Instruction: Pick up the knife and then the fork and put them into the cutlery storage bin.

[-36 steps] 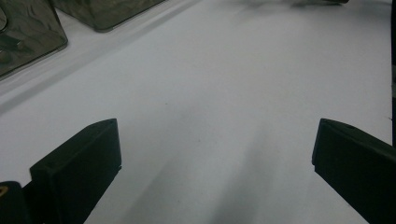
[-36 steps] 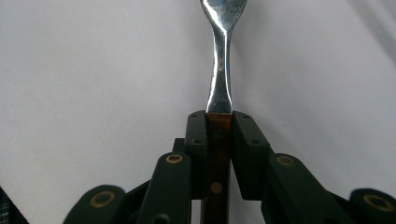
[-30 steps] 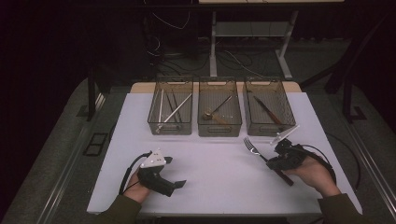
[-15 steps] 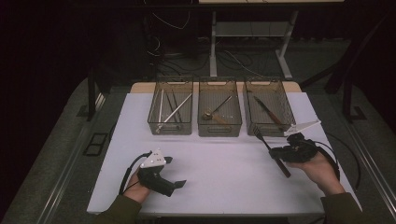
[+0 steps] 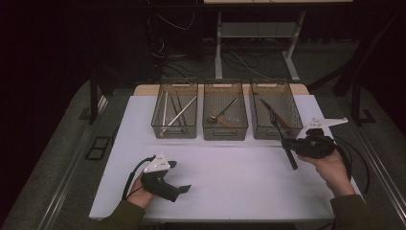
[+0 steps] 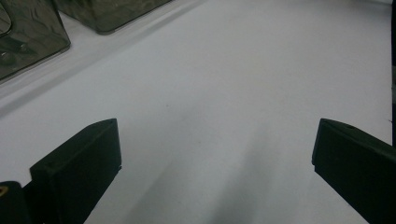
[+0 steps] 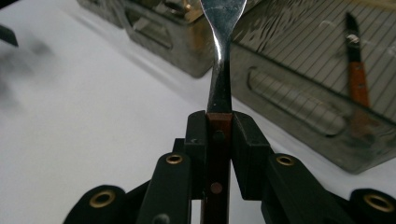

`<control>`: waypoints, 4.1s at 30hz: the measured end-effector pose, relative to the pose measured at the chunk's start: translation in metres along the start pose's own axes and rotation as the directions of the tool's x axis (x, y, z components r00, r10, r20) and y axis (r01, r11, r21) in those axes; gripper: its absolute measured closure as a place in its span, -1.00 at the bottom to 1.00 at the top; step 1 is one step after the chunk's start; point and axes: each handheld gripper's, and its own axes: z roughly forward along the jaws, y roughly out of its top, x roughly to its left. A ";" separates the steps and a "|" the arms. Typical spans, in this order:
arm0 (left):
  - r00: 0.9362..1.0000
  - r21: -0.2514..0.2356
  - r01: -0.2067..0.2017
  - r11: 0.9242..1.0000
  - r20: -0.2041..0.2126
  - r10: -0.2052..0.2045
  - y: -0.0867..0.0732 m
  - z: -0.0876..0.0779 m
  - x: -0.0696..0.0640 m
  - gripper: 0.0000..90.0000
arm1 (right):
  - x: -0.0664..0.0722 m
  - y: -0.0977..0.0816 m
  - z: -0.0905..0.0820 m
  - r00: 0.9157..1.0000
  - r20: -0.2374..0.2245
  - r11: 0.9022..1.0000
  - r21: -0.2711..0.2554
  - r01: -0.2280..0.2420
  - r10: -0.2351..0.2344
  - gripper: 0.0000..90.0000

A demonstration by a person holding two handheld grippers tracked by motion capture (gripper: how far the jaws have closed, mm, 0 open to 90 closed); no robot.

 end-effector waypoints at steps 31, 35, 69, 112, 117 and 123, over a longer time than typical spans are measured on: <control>1.000 -0.002 0.008 1.000 0.004 -0.008 0.000 0.001 0.001 -1.00 | -0.051 0.070 -0.006 0.989 0.114 0.976 -0.208 -0.072 0.097 0.73; 1.000 -0.002 0.007 1.000 0.005 -0.007 0.000 0.001 0.001 -1.00 | -0.057 0.079 0.002 0.985 0.138 0.975 -0.209 -0.068 0.098 0.73; 1.000 -0.015 0.011 1.000 0.018 -0.011 0.001 0.001 0.001 -1.00 | -0.081 0.072 0.094 0.961 0.275 0.981 0.182 -0.067 0.014 0.34; 1.000 -0.010 0.013 1.000 0.001 -0.013 0.001 0.000 0.005 -0.99 | 0.007 -0.002 0.026 0.998 0.054 0.979 -0.202 0.038 -0.028 -0.69; 1.000 -0.008 0.010 1.000 0.001 -0.010 0.001 0.001 0.005 -0.99 | 0.016 -0.016 0.027 0.999 0.036 0.977 -0.209 0.046 -0.039 -0.69; 1.000 -0.012 0.011 1.000 -0.002 -0.011 0.001 0.000 0.005 -0.99 | 0.028 -0.036 0.028 0.999 0.025 0.975 -0.216 0.050 -0.046 -0.69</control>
